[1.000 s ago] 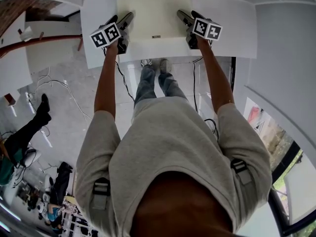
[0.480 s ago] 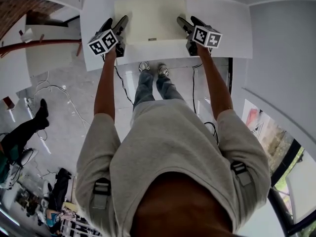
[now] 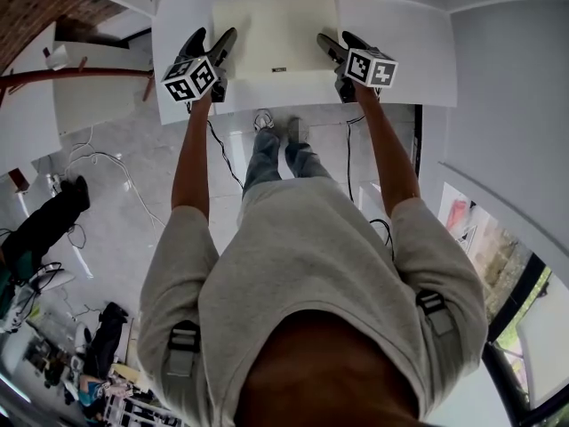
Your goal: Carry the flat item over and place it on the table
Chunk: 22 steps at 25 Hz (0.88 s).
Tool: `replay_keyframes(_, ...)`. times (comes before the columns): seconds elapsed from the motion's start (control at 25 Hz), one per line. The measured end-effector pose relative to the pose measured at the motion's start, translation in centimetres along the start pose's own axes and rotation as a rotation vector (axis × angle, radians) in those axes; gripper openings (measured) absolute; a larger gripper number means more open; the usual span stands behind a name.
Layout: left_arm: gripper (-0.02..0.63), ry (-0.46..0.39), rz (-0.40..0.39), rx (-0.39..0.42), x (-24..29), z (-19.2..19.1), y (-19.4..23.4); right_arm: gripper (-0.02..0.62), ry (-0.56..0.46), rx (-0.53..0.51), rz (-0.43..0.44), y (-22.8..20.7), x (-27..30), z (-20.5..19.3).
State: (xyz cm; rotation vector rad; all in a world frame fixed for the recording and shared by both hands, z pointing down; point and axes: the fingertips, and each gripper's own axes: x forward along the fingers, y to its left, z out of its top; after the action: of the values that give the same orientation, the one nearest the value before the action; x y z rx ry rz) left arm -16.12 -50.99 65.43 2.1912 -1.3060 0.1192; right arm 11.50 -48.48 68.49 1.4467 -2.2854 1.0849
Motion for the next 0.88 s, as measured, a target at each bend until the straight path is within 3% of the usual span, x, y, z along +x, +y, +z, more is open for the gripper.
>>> replay_keyframes(0.32,0.365,-0.039,-0.013,0.018,-1.8,1.4,-1.7,0.365,-0.035,-0.049,0.015,1.4,-0.8,1.4)
replay_keyframes(0.44,0.303,-0.070,-0.024,0.028,-2.8,2.5,-2.6,0.359,-0.054,-0.085,0.033,2.3,-1.1,2.1)
replay_keyframes(0.68,0.162,-0.120,-0.040,0.074,-4.3,4.2,-4.4,0.176,-0.127,-0.164,0.020,4.0,-2.6,4.3)
replay_keyframes(0.88,0.052,-0.111,-0.057,0.148,-4.8,4.5,-6.2,0.057,-0.182,-0.205,-0.003,5.0,-4.3,5.7)
